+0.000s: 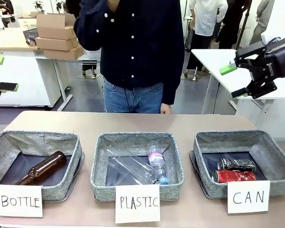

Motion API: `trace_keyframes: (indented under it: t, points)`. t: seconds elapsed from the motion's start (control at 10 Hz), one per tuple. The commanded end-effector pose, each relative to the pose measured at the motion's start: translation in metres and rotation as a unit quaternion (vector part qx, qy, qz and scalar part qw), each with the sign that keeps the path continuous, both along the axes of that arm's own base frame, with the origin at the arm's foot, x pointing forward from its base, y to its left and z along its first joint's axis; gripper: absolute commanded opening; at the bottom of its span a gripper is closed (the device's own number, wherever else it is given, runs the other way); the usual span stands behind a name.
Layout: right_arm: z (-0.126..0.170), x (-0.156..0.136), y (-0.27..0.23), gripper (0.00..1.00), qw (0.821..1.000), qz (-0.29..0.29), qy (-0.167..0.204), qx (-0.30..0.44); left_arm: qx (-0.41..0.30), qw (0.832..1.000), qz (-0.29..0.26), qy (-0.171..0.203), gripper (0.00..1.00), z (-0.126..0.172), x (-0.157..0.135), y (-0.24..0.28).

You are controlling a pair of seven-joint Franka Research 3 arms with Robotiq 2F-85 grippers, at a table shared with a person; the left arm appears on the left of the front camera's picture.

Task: Sort the can waste into the basket.
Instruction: Pick up the can waste from the table and place it in the right Fabric basket.

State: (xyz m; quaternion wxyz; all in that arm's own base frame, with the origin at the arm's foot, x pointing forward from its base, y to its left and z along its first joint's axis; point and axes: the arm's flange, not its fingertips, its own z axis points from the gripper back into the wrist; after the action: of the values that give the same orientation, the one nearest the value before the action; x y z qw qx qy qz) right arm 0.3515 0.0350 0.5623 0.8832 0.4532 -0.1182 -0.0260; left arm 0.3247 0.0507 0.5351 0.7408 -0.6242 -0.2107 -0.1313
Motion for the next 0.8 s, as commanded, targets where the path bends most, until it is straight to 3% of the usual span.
trace_keyframes:
  t: [0.0, 0.7]
  points:
    - [0.0024, 0.0009, -0.003, 1.0, 1.0, 0.01, -0.007, -0.001, 0.003, 1.0, -0.008, -0.008, 0.97, 0.001, -0.0024, 0.0017]
    - [0.0024, 0.0009, -0.003, 1.0, 1.0, 0.01, -0.007, -0.001, 0.003, 1.0, -0.008, -0.008, 0.97, 0.001, -0.0024, 0.0017]
